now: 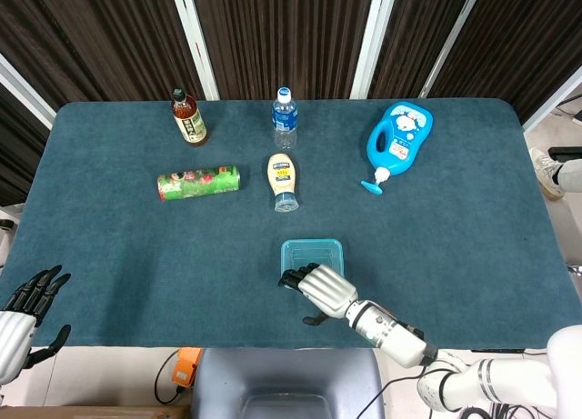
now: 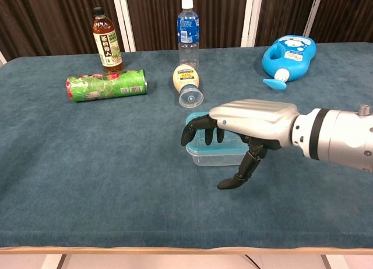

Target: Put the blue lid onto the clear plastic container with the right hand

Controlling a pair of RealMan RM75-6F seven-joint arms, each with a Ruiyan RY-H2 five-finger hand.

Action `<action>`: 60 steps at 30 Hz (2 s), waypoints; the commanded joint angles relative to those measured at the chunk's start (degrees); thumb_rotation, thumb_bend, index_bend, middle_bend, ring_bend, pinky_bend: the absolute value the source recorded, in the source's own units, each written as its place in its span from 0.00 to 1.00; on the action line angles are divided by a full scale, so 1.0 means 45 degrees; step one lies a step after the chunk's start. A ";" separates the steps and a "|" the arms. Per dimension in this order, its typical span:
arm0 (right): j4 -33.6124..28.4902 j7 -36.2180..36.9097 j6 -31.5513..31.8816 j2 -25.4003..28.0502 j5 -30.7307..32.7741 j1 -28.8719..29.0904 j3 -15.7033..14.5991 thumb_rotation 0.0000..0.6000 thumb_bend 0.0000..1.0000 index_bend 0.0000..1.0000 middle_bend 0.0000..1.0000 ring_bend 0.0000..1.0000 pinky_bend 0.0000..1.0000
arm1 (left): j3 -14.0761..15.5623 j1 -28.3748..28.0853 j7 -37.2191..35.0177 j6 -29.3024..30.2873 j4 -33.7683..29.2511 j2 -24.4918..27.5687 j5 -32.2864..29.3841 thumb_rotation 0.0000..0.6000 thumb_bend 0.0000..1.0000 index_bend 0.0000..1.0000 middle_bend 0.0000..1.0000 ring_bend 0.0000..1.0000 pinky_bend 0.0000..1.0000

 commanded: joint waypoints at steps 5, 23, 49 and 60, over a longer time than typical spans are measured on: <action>0.0054 -0.0354 -0.0006 -0.0023 0.0029 -0.0017 -0.0060 1.00 0.35 0.37 0.33 0.36 0.45 | 0.0004 0.0003 0.0014 -0.0008 -0.0003 -0.0007 -0.0003 1.00 0.39 0.00 0.00 0.00 0.16; 0.0188 -0.0844 -0.0079 -0.0182 0.0082 -0.0043 -0.0159 1.00 0.35 0.37 0.33 0.36 0.45 | -0.0006 0.0003 0.0001 0.0003 -0.0002 0.0004 -0.0005 1.00 0.39 0.00 0.00 0.00 0.16; 0.0375 -0.1013 -0.0240 -0.0350 0.0184 -0.0041 -0.0183 1.00 0.35 0.37 0.33 0.36 0.45 | -0.0006 0.0027 -0.0044 0.0078 0.0023 0.0020 0.0031 1.00 0.39 0.00 0.00 0.00 0.16; 0.0354 -0.1086 -0.0268 -0.0281 0.0347 -0.0055 -0.0149 1.00 0.35 0.36 0.33 0.36 0.45 | -0.0009 0.0030 -0.0056 0.0096 0.0029 0.0023 0.0043 1.00 0.39 0.00 0.00 0.00 0.16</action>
